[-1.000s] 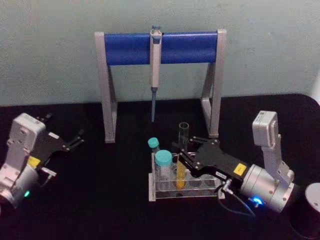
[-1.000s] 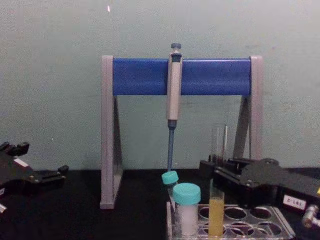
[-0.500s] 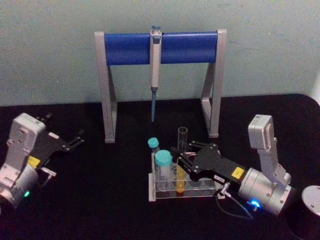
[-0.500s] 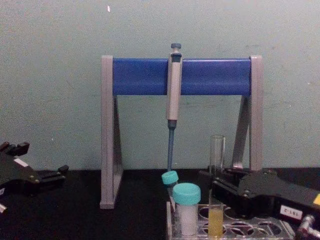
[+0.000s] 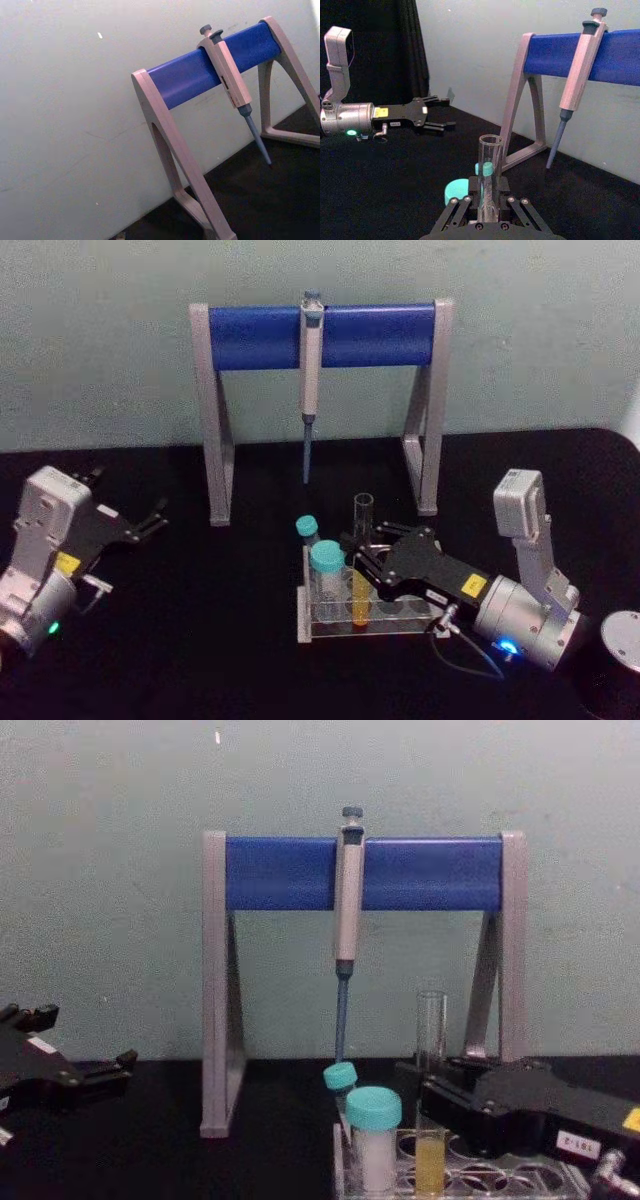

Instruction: Pick up the test tube from the test tube rack, shake it, then place it back into the test tube rack.

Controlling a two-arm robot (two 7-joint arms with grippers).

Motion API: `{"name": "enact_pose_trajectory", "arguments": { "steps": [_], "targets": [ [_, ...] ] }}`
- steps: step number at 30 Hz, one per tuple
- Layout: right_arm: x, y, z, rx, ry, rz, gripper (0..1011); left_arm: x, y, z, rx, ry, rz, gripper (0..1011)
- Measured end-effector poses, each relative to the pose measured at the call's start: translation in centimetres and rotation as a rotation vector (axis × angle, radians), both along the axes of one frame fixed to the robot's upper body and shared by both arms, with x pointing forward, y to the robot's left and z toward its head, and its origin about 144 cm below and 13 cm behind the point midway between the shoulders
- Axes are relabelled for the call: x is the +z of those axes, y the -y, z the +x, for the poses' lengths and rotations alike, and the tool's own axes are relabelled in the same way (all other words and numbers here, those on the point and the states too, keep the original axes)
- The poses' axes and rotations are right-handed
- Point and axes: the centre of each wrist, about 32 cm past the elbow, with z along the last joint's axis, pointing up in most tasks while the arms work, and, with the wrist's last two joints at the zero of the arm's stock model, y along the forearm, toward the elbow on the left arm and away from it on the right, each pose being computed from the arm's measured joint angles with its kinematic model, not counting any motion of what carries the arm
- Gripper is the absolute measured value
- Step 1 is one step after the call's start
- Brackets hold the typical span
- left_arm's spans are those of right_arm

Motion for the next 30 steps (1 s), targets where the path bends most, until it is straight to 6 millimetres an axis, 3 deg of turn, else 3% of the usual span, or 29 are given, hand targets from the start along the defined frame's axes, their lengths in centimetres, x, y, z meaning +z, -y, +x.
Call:
{"name": "enact_pose_trajectory", "arguments": {
  "steps": [7,18,30],
  "targets": [
    [0.00,0.01,0.00,0.001,-0.001,-0.002,278,0.00,0.00,0.00,0.000,0.000,0.000,1002],
    [0.01,0.04,0.00,0.002,-0.001,-0.002,651,0.00,0.00,0.00,0.000,0.000,0.000,1001],
    [0.01,0.04,0.00,0.002,-0.001,-0.002,993,0.00,0.00,0.00,0.000,0.000,0.000,1001]
  ]
}}
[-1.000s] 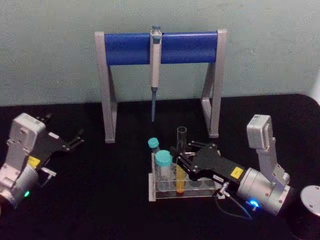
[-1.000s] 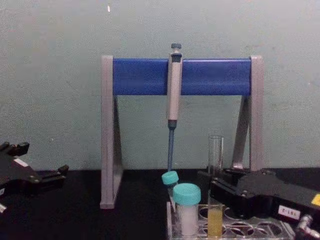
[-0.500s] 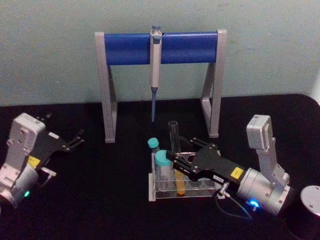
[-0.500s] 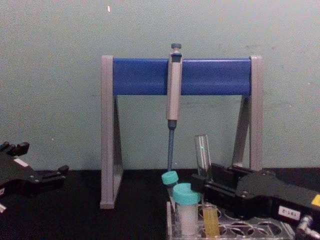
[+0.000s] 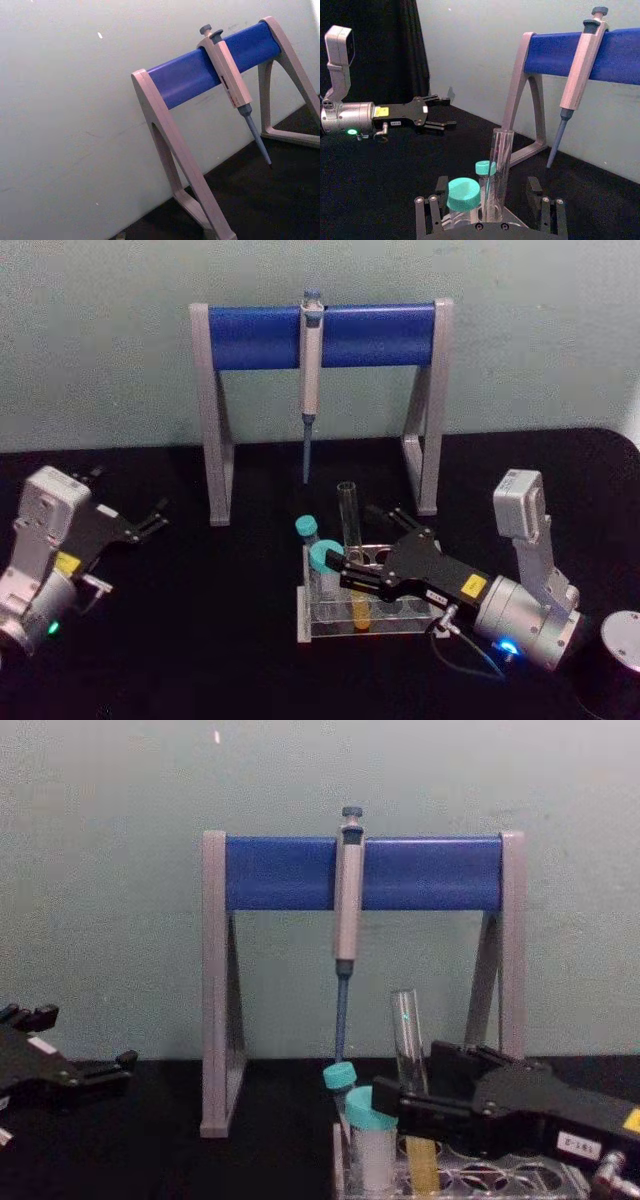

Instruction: Pick up the test tube from the test tube rack, shake it, then place it back into the test tube rack.

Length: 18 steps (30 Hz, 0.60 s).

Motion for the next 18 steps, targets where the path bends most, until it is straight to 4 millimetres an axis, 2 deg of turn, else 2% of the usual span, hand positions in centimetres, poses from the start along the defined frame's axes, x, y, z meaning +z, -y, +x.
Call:
{"name": "enact_pose_trajectory", "arguments": {
  "steps": [18],
  "targets": [
    [0.48,-0.06,0.03,0.009,0.019,0.007,1000,0.00,0.00,0.00,0.000,0.000,0.000,1001]
  ]
}}
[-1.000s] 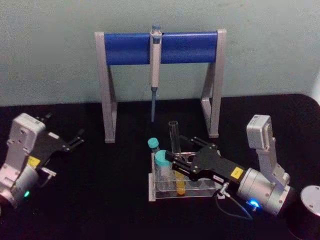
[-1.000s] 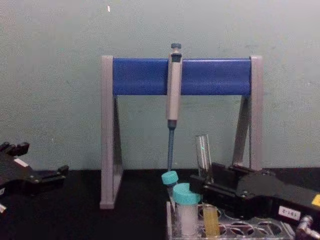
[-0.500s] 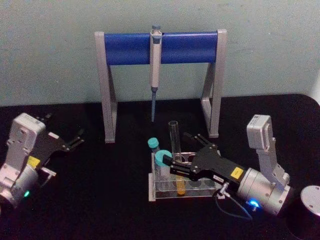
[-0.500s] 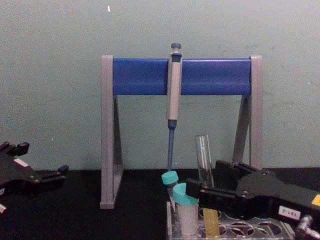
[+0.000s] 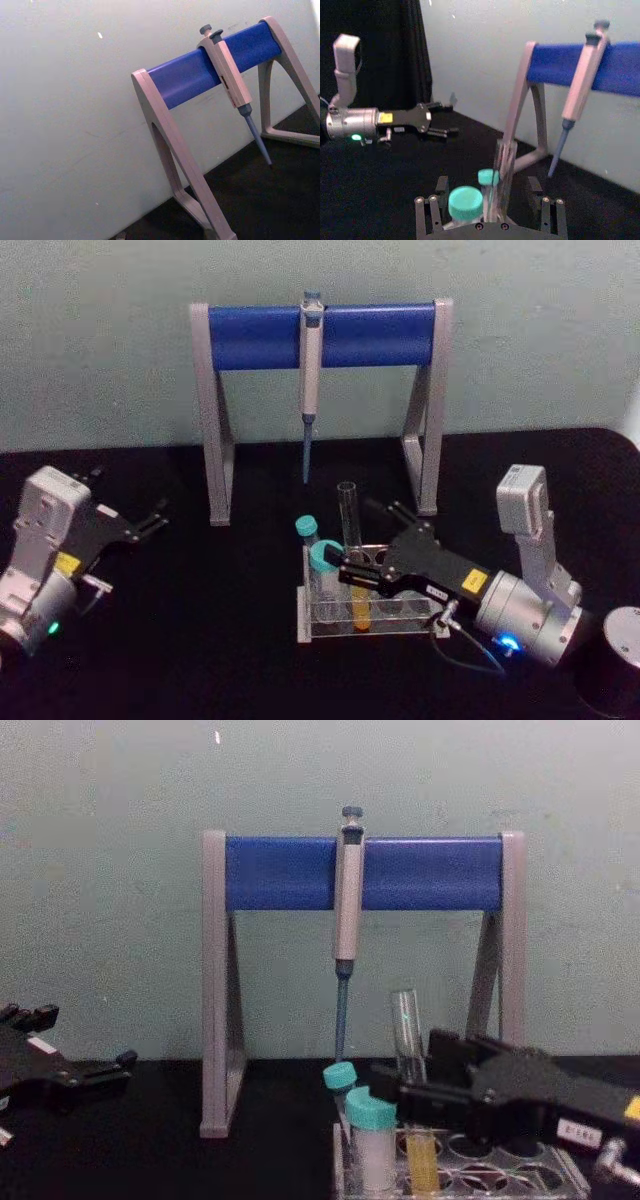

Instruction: Pick up the test tube from the test tube rack, shake it, then place it back into the test tube rack.

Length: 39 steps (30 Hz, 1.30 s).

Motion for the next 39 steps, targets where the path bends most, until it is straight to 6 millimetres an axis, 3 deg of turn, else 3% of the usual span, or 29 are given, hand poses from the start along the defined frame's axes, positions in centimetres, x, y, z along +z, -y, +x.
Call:
{"name": "enact_pose_trajectory", "arguments": {
  "steps": [11,14,20,28,39],
  "targets": [
    [3.8,0.2,-0.5,-0.019,0.147,0.025,1000,0.0,0.0,0.0,0.000,0.000,0.000,1001],
    [5.1,0.6,-1.5,-0.104,0.213,0.039,1000,0.0,0.0,0.0,0.000,0.000,0.000,1001],
    [5.7,1.2,-2.9,-0.261,0.263,0.045,1000,0.0,0.0,0.0,0.000,0.000,0.000,1001],
    [4.0,2.2,-4.9,-0.556,0.193,-0.024,1000,0.0,0.0,0.0,0.000,0.000,0.000,1001],
    [0.3,2.6,-5.5,-0.670,0.017,-0.086,1000,0.0,0.0,0.0,0.000,0.000,0.000,1001]
  ]
}}
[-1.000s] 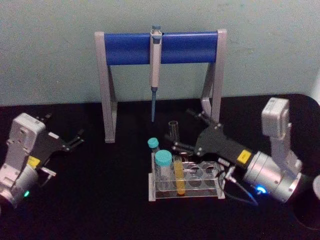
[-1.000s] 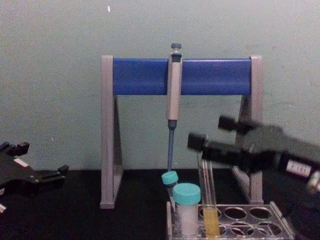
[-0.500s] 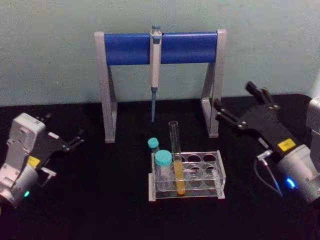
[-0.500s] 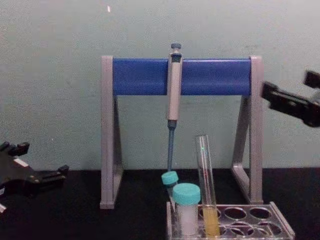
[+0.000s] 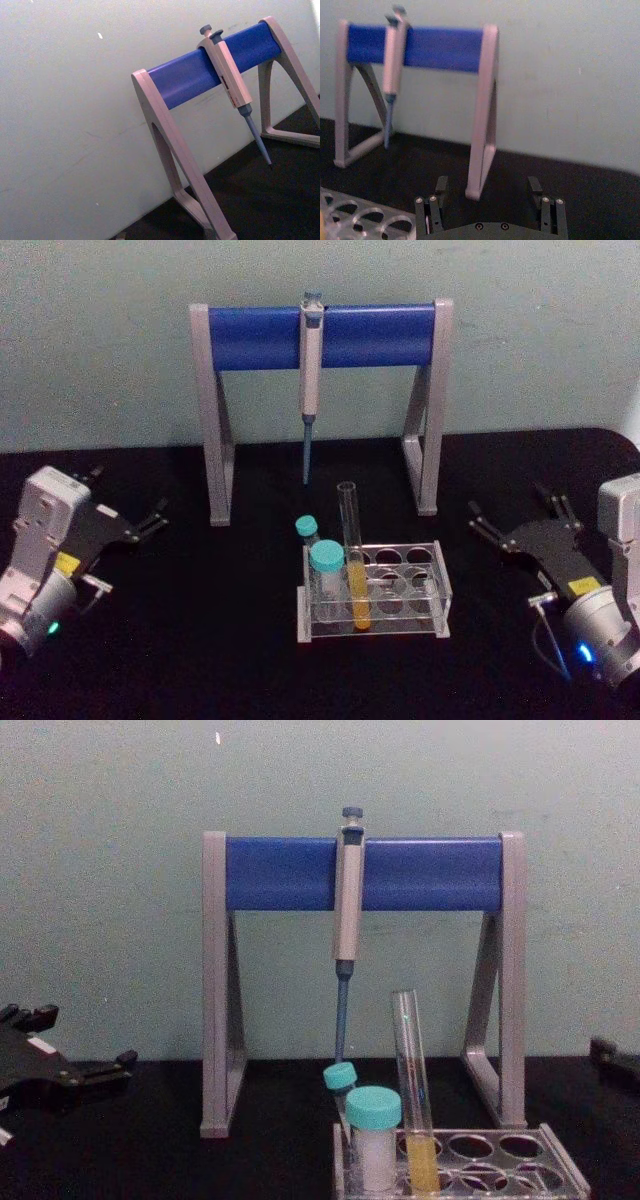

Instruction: Pick up the test tube from the test tube rack, shake it, then place it back into the test tube rack.

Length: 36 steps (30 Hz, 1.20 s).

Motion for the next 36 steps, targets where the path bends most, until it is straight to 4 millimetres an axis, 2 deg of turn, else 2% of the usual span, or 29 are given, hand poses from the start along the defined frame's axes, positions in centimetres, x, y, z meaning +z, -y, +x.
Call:
{"name": "enact_pose_trajectory", "arguments": {
  "steps": [7,13,36],
  "targets": [
    [-2.1,0.2,-0.1,-0.016,-0.101,0.023,1000,0.0,0.0,0.0,0.000,0.000,0.000,1001],
    [-3.2,0.3,0.0,-0.013,-0.148,0.033,1000,0.0,0.0,0.0,0.000,0.000,0.000,1001],
    [-3.4,0.4,0.2,0.001,-0.162,0.038,1000,0.0,0.0,0.0,0.000,0.000,0.000,1001]
  ]
}}
